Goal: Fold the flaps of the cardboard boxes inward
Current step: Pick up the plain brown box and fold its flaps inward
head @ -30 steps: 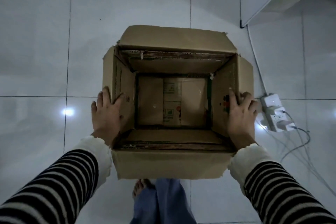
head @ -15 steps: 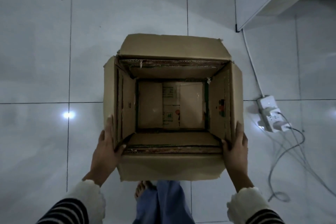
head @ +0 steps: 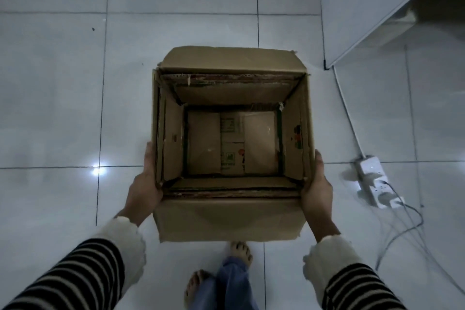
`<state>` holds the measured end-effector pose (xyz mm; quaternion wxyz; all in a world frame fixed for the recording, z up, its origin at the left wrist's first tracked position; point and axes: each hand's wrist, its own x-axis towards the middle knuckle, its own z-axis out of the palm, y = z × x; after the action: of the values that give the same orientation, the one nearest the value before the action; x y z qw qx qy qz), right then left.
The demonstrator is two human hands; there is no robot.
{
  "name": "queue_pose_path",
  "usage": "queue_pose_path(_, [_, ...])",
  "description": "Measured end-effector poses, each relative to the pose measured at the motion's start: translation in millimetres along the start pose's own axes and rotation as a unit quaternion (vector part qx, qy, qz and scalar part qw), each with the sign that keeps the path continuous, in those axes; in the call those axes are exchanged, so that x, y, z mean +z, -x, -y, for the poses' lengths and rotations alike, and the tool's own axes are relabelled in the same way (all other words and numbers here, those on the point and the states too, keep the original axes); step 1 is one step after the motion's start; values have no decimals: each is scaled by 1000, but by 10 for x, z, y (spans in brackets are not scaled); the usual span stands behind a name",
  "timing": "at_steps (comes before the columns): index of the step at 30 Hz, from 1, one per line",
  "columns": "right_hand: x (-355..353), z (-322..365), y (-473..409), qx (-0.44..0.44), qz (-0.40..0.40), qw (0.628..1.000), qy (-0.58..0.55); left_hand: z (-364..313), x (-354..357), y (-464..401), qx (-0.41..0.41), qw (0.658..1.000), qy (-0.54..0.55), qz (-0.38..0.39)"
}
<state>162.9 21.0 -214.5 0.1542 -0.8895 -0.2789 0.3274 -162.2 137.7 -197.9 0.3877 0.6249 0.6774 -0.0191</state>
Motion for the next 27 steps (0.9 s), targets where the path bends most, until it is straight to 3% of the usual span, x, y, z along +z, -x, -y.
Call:
queue_pose_path(7, [-139,792,-755,-80,4,997,-12,-475,-449,-866,38,998,-33,-25])
queue_pose_path(10, [-177,1092,-1066,-38,26,999,-28,-645,-575,-1257,49,998,-15,-26])
queue_pose_path(15, [-226,1625,-1713,-76,14,997,-4,-930,-856,-2000,91,996,14,14])
queue_pose_path(18, [-257,1961,-2098,-132,-2,986,98,-1107,-1130,-2439,109,992,20,55])
queue_pose_path(22, [-276,2428,-2698,-163,-15,976,146,-1358,-1435,-3054,111,992,5,54])
queue_pose_path(25, [-298,2791,-3103,-159,-24,978,133,-1579,-1544,-3483,89,995,8,40])
queue_pose_path(27, [-324,3018,-3363,-119,3,992,42,-1744,-1599,-3759,82,996,17,20])
